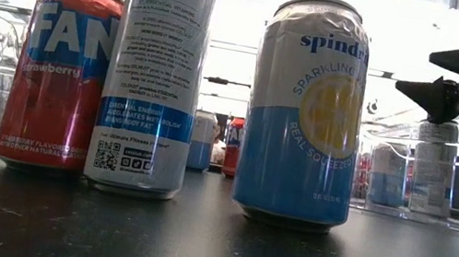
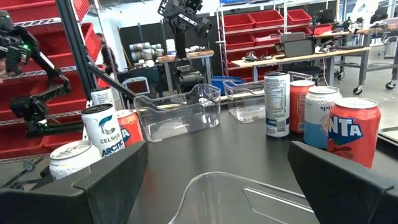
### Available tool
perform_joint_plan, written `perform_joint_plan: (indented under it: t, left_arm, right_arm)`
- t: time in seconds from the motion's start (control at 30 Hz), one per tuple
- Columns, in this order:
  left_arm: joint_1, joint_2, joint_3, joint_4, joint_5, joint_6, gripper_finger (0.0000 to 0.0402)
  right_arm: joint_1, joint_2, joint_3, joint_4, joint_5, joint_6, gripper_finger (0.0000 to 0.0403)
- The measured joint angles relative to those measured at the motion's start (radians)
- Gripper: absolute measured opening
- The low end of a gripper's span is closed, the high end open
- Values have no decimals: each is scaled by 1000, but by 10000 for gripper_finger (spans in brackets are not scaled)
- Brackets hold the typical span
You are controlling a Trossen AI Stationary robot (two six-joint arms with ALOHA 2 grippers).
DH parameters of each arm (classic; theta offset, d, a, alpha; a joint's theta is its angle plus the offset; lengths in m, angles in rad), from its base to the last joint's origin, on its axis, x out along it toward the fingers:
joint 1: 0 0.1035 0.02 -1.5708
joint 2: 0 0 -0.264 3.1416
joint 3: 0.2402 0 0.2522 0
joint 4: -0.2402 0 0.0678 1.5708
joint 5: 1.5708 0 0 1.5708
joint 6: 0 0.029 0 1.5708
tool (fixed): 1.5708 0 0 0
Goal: Sort soda cans
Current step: Move the bottom left transparent bin to the center of the table
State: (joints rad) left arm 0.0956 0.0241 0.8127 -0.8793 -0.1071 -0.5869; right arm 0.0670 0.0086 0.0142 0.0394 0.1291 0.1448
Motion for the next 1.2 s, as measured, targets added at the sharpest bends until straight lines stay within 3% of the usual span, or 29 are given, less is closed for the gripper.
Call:
perform_joint_plan:
  t: [0.2,0.87,1.2]
  left_arm:
    - [0,0,0,0,-29,50,389]
    - [0,0,-1,2,-55,210,389]
    - [0,0,-1,2,-55,209,389]
  right_arm:
    - [0,0,-1,23,2,7,382]
    - [0,0,-1,504,1,102,382]
    - [0,0,0,528,0,106,382]
